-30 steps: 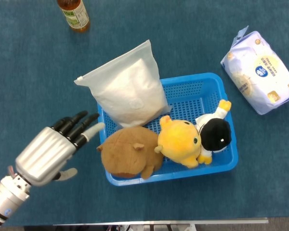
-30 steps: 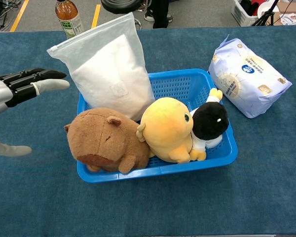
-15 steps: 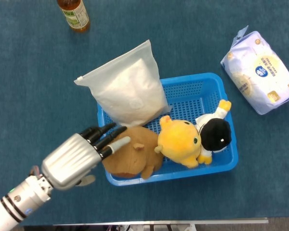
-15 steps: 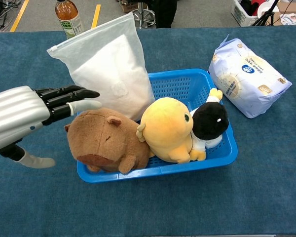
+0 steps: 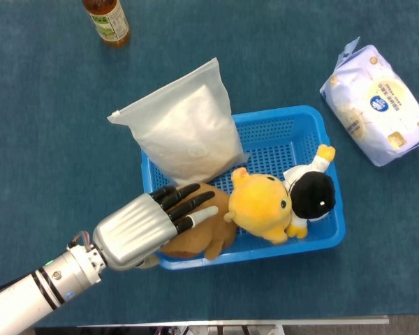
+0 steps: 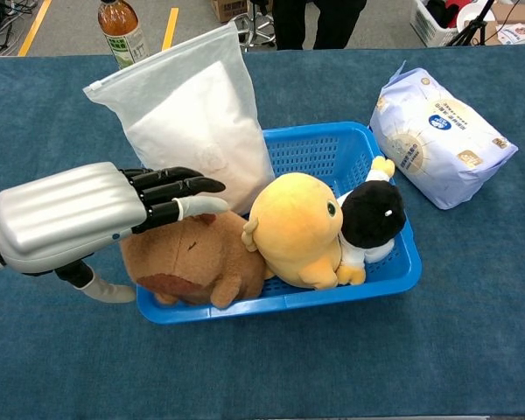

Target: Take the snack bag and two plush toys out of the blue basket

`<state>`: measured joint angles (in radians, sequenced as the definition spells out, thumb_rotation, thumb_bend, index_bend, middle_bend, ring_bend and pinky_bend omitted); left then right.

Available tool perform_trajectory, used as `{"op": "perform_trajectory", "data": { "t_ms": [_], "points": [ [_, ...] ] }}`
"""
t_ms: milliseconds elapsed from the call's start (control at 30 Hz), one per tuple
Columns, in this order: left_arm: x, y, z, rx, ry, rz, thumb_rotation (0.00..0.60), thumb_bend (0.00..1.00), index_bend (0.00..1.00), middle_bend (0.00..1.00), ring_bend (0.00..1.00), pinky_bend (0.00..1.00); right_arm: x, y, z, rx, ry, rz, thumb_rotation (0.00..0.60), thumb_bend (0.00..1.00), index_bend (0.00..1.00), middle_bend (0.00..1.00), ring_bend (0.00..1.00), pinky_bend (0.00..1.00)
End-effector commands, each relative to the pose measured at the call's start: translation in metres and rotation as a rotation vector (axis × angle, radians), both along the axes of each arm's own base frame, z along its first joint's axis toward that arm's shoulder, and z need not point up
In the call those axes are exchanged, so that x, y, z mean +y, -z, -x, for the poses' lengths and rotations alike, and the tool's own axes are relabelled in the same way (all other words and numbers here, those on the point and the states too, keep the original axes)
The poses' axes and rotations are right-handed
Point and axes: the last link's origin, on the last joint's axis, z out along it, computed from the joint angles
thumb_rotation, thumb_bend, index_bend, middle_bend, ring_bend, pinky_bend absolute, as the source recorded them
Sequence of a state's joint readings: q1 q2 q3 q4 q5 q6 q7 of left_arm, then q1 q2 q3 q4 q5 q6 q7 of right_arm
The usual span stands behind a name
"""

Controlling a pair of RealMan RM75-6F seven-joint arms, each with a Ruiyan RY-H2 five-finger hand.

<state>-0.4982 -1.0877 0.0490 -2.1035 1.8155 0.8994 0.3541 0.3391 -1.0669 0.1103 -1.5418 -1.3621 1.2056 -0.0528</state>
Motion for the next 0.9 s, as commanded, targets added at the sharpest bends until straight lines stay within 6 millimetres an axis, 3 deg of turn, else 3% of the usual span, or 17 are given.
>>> {"op": "perform_trajectory", "data": {
  "t_ms": [33,233,400,567,800,900],
  "points": [
    [0.0007,0.0014,-0.0014,0.002,-0.001,0.003,0.600,0.00,0.03,0.00,0.00,0.23,0.0012,0.0004,0.0007,-0.003,-0.001,0.004,0.600,0.00,0.00,0.03,0.16,0.52],
    [0.0034,0.0052,-0.0029,-0.005,0.001,0.001,0.600,0.00,0.07,0.00,0.04,0.25,0.0024,-0.0011,0.0035,-0.002,0.009,0.010,0.600,0.00,0.00,0.04,0.16,0.52],
    [0.0038,0.0090,-0.0064,-0.039,0.009,0.016,0.600,0.00,0.12,0.03,0.10,0.36,0.0034,-0.0010,0.0037,-0.002,0.011,0.011,0.600,0.00,0.00,0.04,0.16,0.52],
    [0.0023,0.0102,-0.0080,-0.082,0.018,0.027,0.600,0.00,0.20,0.12,0.18,0.47,0.0045,-0.0006,0.0052,-0.004,0.017,0.012,0.600,0.00,0.00,0.04,0.16,0.52],
    [0.0001,0.0110,-0.0089,-0.117,0.024,0.037,0.600,0.00,0.25,0.22,0.23,0.51,0.0057,0.0000,0.0061,-0.007,0.020,0.011,0.600,0.00,0.00,0.04,0.16,0.52],
    [-0.0006,0.0112,-0.0099,-0.147,0.027,0.038,0.600,0.00,0.33,0.32,0.28,0.54,0.0064,-0.0001,0.0066,-0.006,0.022,0.012,0.600,0.00,0.00,0.04,0.16,0.52]
  ]
}}
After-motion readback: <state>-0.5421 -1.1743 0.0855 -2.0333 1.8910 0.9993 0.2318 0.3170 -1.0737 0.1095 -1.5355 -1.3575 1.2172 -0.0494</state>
